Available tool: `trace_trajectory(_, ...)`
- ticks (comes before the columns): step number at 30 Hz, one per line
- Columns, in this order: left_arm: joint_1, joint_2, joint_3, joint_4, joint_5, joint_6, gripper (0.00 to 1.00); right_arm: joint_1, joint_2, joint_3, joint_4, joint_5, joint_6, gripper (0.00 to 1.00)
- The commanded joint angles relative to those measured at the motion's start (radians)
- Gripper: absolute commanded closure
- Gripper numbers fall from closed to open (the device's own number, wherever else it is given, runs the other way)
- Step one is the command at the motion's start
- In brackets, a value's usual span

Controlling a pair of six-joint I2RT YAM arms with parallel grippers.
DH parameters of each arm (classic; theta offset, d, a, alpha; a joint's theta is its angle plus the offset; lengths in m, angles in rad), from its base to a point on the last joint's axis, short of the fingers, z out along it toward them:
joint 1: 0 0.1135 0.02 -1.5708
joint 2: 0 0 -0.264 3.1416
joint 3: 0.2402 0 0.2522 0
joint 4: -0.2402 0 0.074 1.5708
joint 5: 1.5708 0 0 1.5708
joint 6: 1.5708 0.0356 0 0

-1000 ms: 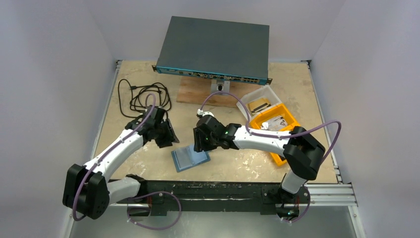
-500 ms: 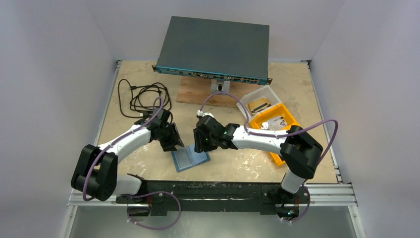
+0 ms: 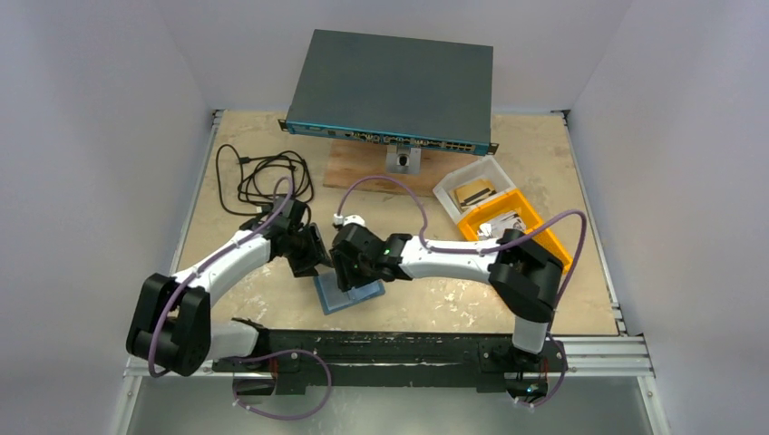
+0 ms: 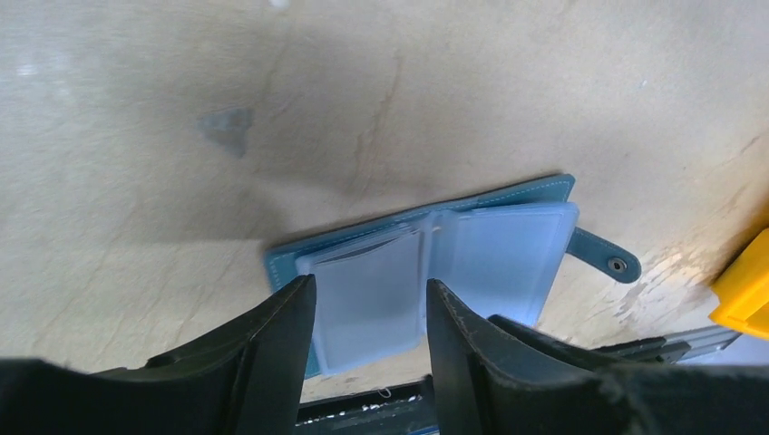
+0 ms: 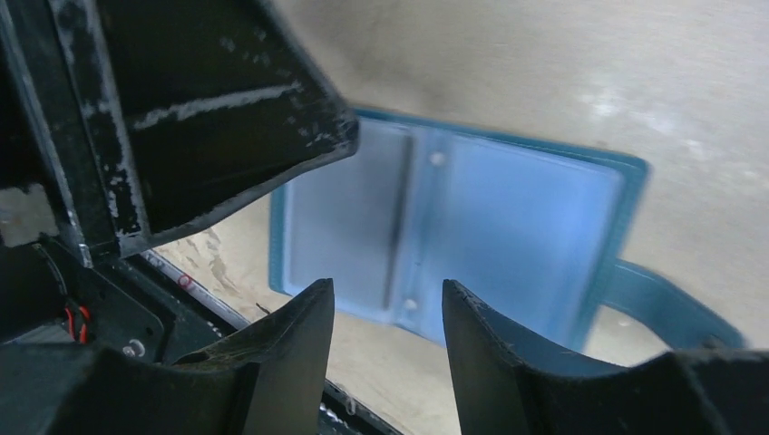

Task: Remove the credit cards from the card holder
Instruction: Remove the credit card from the card holder.

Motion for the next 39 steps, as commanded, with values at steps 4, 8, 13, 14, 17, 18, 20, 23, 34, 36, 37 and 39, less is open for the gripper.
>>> trace_trajectory(4,0.100,-0.099,0.048,-0.107,-0.038,0.030,0.50,0.099,0.139,0.177,-0.103,0.157,-0.060,0.52)
trace_trajectory(8,0.126,-0.109,0.066,-0.129,-0.023,0.048,0.50,0.118,0.202,0.237,-0.155,0.220,-0.064,0.52)
trace_trajectory(13,0.128,-0.110,0.064,-0.121,0.006,0.052,0.50,0.122,0.241,0.243,-0.181,0.198,-0.041,0.63)
trace_trajectory(14,0.128,-0.107,0.061,-0.118,0.014,0.054,0.50,0.118,0.241,0.232,-0.173,0.188,-0.037,0.67)
trace_trajectory(17,0.127,-0.098,0.049,-0.102,0.044,0.065,0.50,0.114,0.231,0.200,-0.151,0.170,-0.028,0.79)
trace_trajectory(18,0.127,-0.095,0.043,-0.096,0.055,0.070,0.51,0.111,0.224,0.187,-0.133,0.152,-0.026,0.82)
trace_trajectory(20,0.126,-0.087,0.031,-0.080,0.083,0.080,0.51,0.100,0.209,0.157,-0.100,0.120,-0.020,0.86)
trace_trajectory(23,0.123,-0.074,0.011,-0.045,0.134,0.091,0.52,0.078,0.186,0.116,-0.046,0.068,-0.013,0.88)
trace_trajectory(34,0.064,-0.012,-0.034,0.066,0.178,0.061,0.54,-0.050,0.097,-0.115,0.262,-0.235,0.032,0.90)
trace_trajectory(36,0.054,0.000,-0.039,0.084,0.180,0.054,0.54,-0.070,0.087,-0.148,0.303,-0.266,0.045,0.90)
trace_trajectory(37,0.050,0.006,-0.042,0.095,0.182,0.052,0.54,-0.078,0.083,-0.160,0.314,-0.278,0.050,0.90)
trace_trajectory(39,0.042,0.012,-0.051,0.124,0.183,0.047,0.53,-0.092,0.078,-0.181,0.354,-0.305,0.058,0.89)
